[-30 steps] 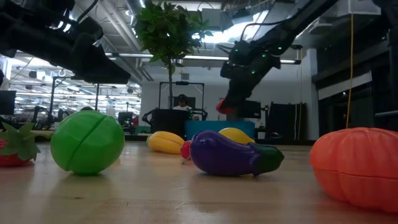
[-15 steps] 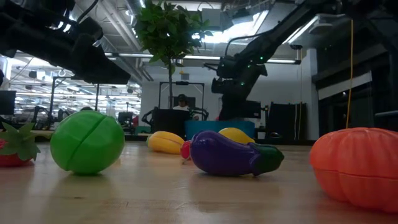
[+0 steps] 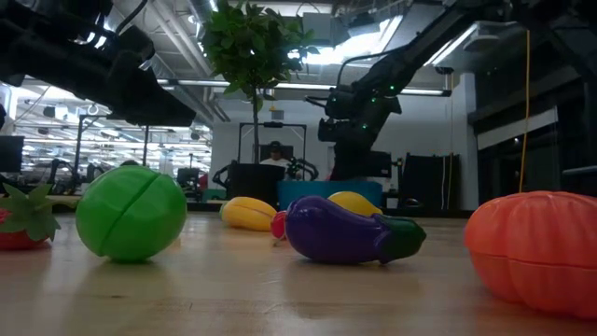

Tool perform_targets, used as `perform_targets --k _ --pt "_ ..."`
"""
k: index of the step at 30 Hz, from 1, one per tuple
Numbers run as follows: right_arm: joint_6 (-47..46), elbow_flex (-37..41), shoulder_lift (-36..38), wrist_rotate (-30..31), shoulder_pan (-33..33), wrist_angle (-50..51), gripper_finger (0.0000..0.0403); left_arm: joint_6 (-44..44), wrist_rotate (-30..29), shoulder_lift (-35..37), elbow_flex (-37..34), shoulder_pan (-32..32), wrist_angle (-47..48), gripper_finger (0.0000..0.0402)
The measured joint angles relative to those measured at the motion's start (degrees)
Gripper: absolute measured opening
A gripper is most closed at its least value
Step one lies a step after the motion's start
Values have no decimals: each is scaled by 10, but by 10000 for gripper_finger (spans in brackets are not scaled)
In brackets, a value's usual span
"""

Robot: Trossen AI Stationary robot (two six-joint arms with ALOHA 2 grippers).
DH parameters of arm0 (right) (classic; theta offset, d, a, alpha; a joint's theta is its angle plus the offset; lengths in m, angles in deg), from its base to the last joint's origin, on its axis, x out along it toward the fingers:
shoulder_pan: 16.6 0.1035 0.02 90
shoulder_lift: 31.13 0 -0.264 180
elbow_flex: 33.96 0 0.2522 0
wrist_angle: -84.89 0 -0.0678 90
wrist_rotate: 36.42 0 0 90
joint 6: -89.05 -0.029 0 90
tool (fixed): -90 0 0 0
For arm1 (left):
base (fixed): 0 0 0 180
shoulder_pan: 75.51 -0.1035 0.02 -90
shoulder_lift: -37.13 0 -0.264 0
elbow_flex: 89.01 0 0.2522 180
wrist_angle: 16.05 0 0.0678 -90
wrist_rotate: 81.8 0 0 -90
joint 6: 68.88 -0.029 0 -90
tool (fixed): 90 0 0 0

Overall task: Pick and placing Produce into tupperware
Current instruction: Put the red strawberry into the blue container

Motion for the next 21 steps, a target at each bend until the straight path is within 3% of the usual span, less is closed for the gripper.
perform_targets --k 21 --pt "-5 1 0 0 3 0 194 0 0 0 0 0 0 265"
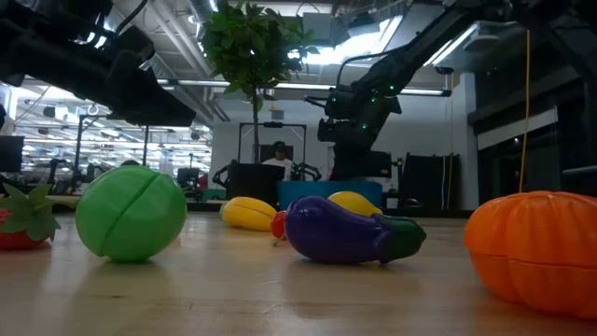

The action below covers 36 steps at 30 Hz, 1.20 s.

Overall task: Pick and placing Produce into tupperware
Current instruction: Put the red strawberry into the blue container, then put the yellow lemon into the blue container

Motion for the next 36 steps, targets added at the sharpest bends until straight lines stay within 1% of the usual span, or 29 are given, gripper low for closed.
perform_targets --k 5,8,13,17,19,27,29,32,33,36 --pt "-10 0 0 0 0 -4 272 0 0 0 0 0 0 265" --pt "-12 0 0 0 0 -6 287 0 0 0 0 0 0 265" --pt "-13 0 0 0 0 -10 269 0 0 0 0 0 0 265" --pt "-71 0 4 1 1 -8 250 0 0 0 0 0 0 265" --pt "-86 -6 5 1 1 11 243 0 0 0 0 0 0 265" --pt "-71 -41 6 4 11 62 232 1 0 0 0 0 0 265" --pt "-72 -42 6 21 21 63 228 2 0 0 0 0 0 265" --pt "-75 -40 12 89 37 76 221 2 0 0 0 0 0 265" --pt "-75 -40 17 102 43 78 219 2 0 0 0 0 0 265" --pt "-73 -40 40 105 57 95 213 2 0 0 0 0 1 265"
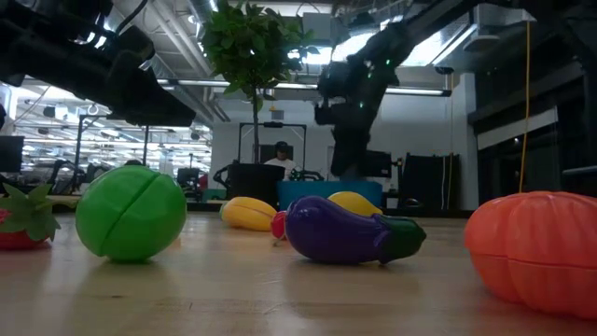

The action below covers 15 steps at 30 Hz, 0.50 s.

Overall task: Pick and placing Produce into tupperware
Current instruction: Put the yellow lemon into the blue container

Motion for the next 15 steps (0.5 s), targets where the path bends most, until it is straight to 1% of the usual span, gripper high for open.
perform_targets --k 4,7,11,15 --pt "-8 0 41 -1 14 26 210 1 0 0 0 0 2 265" --pt "-20 28 86 -2 24 14 210 2 2 0 0 2 3 265" --pt "-48 114 170 0 34 -30 210 2 4 0 0 2 3 265" --pt "-76 228 277 2 45 -124 210 2 4 0 0 2 3 265"
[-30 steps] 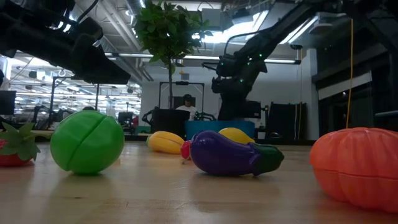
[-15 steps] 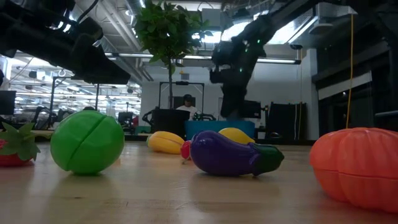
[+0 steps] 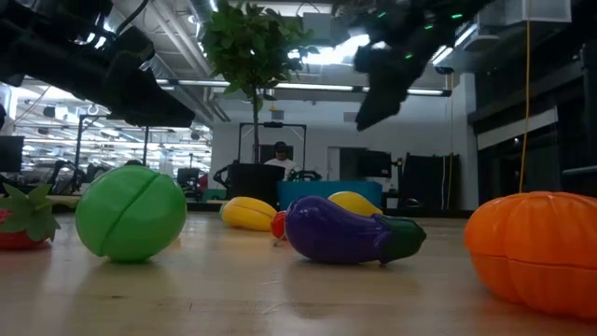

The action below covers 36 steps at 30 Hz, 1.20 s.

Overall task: Pick and placing Produce into tupperware
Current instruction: Put the yellow lemon into the blue container

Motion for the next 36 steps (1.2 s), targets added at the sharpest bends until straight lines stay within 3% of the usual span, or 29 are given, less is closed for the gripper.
perform_targets --k 8,20,28,36 --pt "-15 175 170 55 4 -206 210 1 0 0 0 0 0 265" --pt "-62 257 262 48 11 -167 210 2 0 0 0 0 0 265" --pt "-76 258 302 39 115 -141 210 0 12 0 0 1 0 265" --pt "-138 258 285 38 240 -137 210 0 12 0 0 1 0 265"
